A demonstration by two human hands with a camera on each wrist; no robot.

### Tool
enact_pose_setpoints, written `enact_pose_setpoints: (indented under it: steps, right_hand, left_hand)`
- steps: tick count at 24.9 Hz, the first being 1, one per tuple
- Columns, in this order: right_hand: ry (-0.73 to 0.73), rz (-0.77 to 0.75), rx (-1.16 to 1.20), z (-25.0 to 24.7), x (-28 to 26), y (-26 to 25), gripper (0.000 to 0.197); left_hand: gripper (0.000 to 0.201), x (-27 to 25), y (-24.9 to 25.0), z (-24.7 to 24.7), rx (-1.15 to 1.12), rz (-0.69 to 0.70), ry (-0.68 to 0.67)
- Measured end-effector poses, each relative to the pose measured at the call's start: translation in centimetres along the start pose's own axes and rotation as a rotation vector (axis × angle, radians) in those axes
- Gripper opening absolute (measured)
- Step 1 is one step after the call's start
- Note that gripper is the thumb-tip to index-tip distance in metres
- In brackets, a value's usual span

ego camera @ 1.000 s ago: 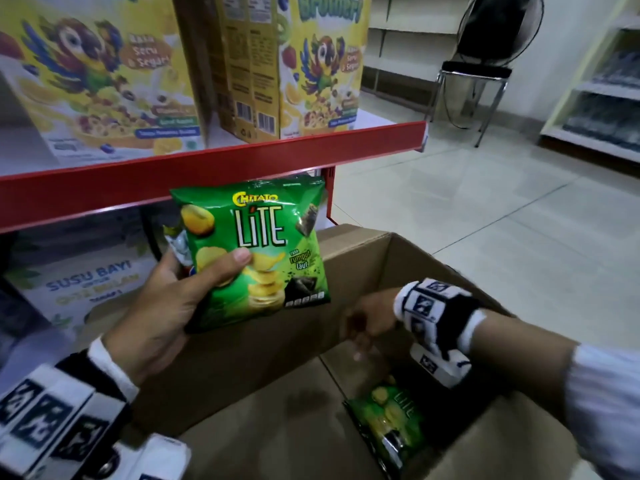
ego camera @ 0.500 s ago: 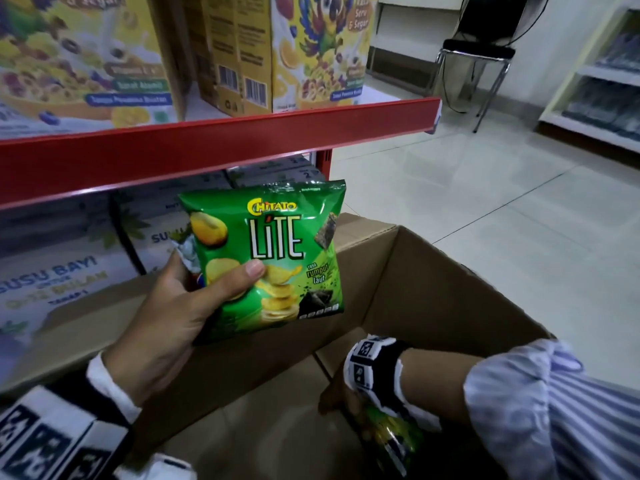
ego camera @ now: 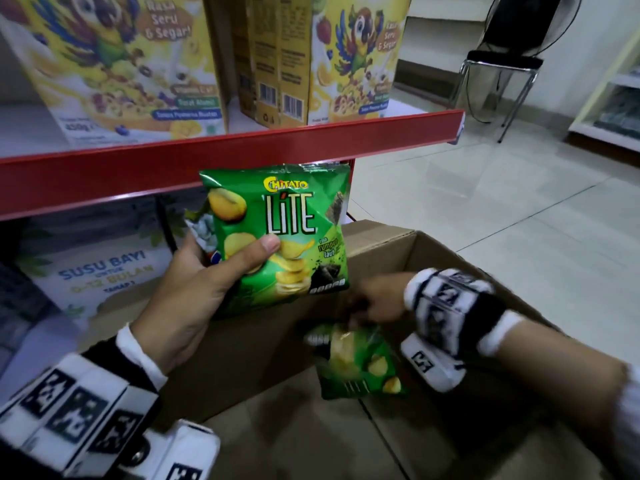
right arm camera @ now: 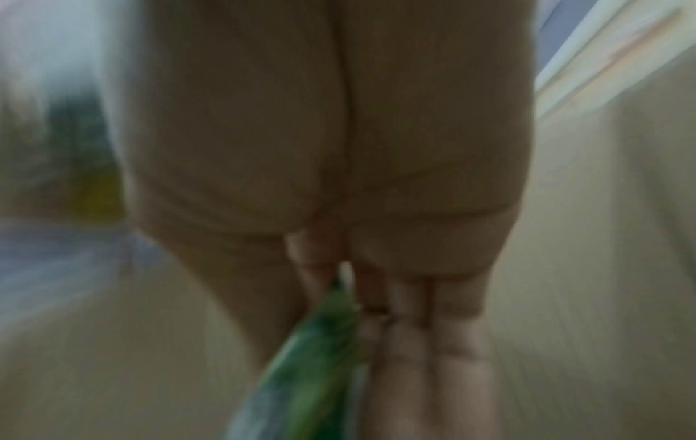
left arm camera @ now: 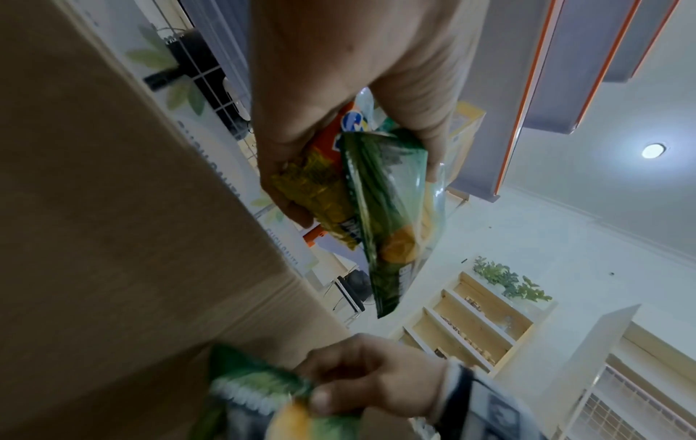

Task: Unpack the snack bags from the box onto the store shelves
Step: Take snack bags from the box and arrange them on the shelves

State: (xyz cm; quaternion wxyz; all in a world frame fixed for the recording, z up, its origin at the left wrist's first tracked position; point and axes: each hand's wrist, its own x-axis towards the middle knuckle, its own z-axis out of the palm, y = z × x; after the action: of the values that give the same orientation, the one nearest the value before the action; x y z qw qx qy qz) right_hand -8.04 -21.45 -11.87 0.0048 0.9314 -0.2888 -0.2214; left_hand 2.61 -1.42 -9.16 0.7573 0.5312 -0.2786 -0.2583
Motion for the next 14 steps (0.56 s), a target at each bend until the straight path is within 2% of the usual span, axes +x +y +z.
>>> enact_pose_setpoints:
  steps: [1, 2, 3, 5, 8, 9, 11, 13, 14]
  right_hand:
    - [0.019, -0.203, 0.135, -1.9, -0.8, 1.7, 0.022]
    - [0.021, -0.333, 0.255, -3.6, -2.7, 3.1, 0.023]
    - [0.036, -0.342, 0.34, -5.2, -4.6, 4.7, 0.019]
    - [0.207, -0.326, 0.661, -7.3, -8.2, 7.0, 0.014]
    - [0.449, -0.283, 1.257, -9.2, -11.1, 9.0, 0.02]
    - [0.466, -0.314, 1.446, -9.5, -11.7, 9.2, 0.02]
    - [0.457, -0.397, 1.661, -10.2, -12.8, 7.9, 0.023]
    - [0.427, -0.476, 1.757, -9.9, -13.0, 5.8, 0.016]
    - [0.407, -0.511, 1.755, -9.6, -12.9, 4.8, 0.025]
  left_hand:
    - [0.064, -0.1, 0.6, -0.3, 0.004, 0.017, 0.012]
    - [0.062, -0.2, 1.2, -0.7, 0.011, 0.034, 0.026]
    - [0.059, -0.4, 1.8, -1.2, 0.022, 0.049, 0.042]
    - [0.049, -0.6, 2.8, -2.2, 0.043, 0.067, 0.067]
    - [0.058, -0.6, 3.4, -3.0, 0.077, 0.056, 0.112]
    - [0.062, -0.7, 3.6, -3.0, 0.075, 0.049, 0.118]
    - [0.067, -0.9, 3.6, -2.4, 0.075, 0.041, 0.113]
    - [0.065, -1.3, 3.7, -1.4, 0.056, 0.039, 0.091]
    - [0.063, -1.4, 3.7, -0.9, 0.041, 0.037, 0.083]
